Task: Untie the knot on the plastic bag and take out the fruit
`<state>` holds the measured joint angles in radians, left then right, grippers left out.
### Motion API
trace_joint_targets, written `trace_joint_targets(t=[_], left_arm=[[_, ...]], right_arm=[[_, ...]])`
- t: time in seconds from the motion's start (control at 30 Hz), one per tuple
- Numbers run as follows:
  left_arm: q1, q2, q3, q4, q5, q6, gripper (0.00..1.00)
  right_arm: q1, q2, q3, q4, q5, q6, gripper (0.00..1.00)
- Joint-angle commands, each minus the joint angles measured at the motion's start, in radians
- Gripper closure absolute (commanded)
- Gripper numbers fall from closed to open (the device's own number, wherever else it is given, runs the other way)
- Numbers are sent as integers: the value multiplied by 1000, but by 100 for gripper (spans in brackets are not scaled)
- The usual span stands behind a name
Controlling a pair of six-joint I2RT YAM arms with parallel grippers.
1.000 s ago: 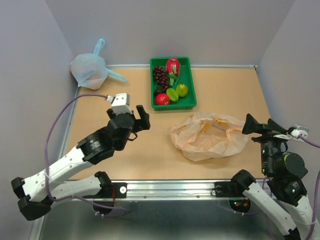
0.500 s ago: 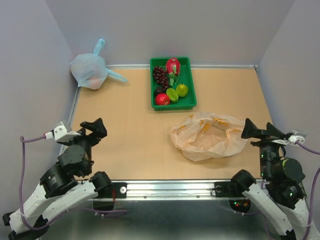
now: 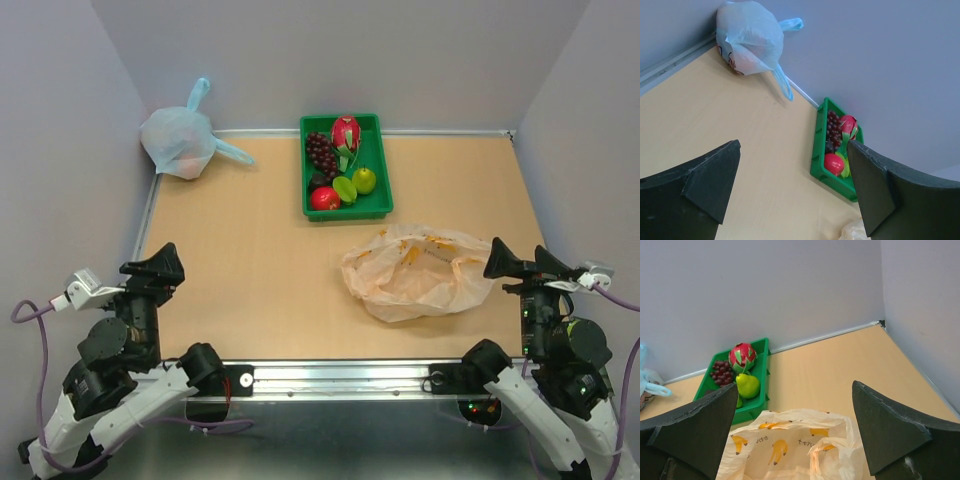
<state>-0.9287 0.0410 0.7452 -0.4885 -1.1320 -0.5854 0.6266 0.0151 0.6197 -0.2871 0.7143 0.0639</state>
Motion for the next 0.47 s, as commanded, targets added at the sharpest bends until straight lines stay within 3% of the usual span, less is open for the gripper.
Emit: trace_joint_targets(t=[0.0, 0.43], left_arm=[[37, 43, -3, 33, -3, 6, 1], [232, 109, -41, 185, 184, 122, 1]], right_arm=[[-5, -12, -12, 12, -1, -21, 0], [-4, -12, -9, 12, -6, -27, 0]])
